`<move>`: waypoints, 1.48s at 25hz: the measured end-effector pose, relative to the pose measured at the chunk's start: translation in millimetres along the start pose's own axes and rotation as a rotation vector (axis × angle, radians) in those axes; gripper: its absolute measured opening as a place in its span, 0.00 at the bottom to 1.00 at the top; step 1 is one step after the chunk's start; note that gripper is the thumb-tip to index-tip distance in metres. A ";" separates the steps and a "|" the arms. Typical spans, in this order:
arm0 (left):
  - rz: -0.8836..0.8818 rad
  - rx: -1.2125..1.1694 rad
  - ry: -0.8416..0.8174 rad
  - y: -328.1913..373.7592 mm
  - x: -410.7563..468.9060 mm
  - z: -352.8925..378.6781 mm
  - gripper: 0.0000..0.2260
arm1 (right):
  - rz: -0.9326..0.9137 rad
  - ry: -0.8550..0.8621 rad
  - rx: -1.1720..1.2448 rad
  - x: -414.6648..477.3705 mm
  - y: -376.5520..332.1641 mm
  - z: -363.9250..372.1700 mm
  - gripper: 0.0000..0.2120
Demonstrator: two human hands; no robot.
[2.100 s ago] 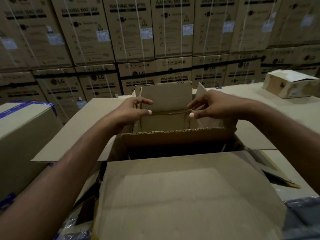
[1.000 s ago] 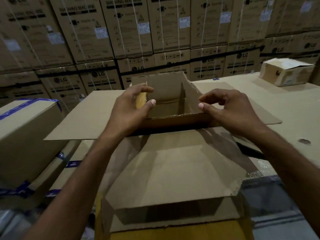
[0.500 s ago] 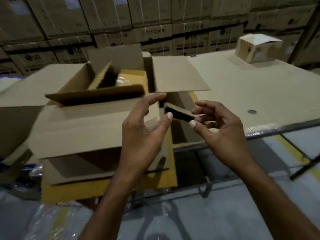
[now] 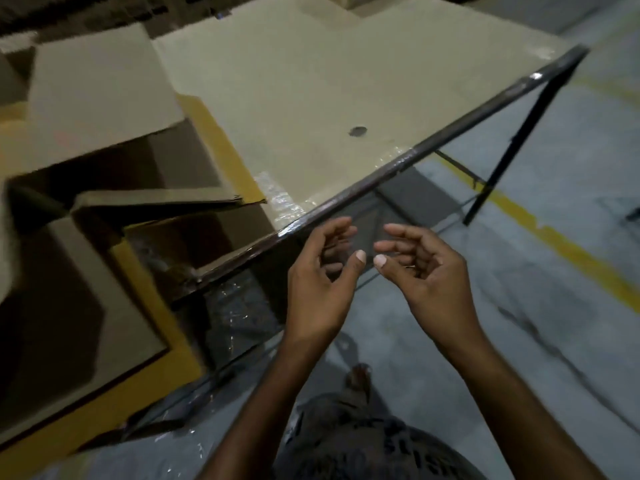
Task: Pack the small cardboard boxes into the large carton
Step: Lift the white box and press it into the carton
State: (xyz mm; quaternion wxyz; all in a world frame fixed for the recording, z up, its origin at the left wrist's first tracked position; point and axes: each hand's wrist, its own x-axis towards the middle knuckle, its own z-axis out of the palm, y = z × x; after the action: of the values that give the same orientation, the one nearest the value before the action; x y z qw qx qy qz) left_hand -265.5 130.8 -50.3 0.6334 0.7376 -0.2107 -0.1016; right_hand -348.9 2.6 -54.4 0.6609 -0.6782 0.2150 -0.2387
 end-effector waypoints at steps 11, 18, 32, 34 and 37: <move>-0.069 -0.171 -0.370 -1.7 137.1 211.2 0.20 | 0.123 0.567 0.066 114.1 37.7 -158.6 0.17; 0.083 -0.070 -0.345 5.0 219.7 393.5 0.19 | 0.010 0.585 -0.129 227.7 46.4 -313.3 0.20; 0.080 -0.090 -0.209 40.6 421.1 615.4 0.18 | -0.037 0.462 -0.161 486.7 49.9 -502.4 0.19; 0.098 -0.113 -0.191 37.4 468.7 641.8 0.18 | -0.046 0.445 -0.187 535.3 48.9 -518.3 0.19; 0.116 -0.107 -0.179 43.5 530.3 670.4 0.19 | -0.063 0.424 -0.209 598.6 40.8 -539.6 0.19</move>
State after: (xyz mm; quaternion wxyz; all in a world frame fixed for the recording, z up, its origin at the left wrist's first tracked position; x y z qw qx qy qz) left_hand -80.7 -704.8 -64.2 0.6554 0.6772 -0.3030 -0.1416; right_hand -201.0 -790.6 -64.7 0.5196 -0.6839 0.3513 -0.3727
